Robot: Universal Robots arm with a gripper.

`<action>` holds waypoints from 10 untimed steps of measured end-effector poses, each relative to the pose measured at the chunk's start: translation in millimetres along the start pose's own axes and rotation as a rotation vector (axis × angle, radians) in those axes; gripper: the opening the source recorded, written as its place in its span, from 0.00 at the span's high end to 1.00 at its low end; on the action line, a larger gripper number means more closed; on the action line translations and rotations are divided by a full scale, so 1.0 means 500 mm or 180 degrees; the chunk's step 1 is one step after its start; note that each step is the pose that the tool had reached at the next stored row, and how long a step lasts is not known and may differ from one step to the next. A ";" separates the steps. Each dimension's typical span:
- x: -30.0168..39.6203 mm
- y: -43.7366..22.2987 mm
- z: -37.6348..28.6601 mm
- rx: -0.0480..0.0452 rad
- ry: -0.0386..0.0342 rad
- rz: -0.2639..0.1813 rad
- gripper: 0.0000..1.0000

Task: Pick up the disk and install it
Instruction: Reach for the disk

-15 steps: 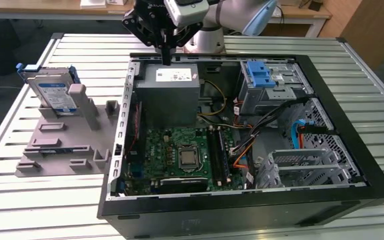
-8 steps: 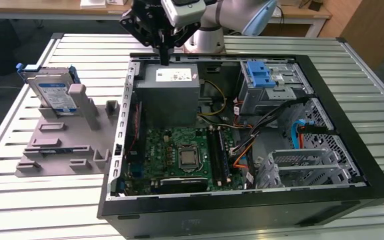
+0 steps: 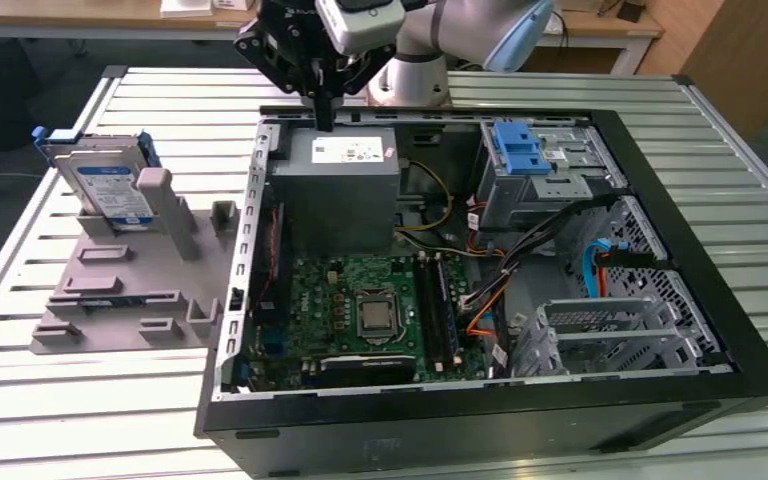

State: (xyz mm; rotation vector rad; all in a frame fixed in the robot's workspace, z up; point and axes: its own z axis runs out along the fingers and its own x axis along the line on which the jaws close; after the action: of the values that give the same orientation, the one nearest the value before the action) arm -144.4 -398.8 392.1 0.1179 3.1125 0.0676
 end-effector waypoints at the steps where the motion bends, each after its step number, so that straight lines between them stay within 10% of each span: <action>1: 0.001 0.000 0.000 0.0000 0.0000 0.0000 0.89; 10: 0.015 -0.001 0.001 0.0000 0.0000 0.0000 0.89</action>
State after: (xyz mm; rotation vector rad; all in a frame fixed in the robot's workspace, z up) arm -151.9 -398.5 391.5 0.1180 3.1125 0.0677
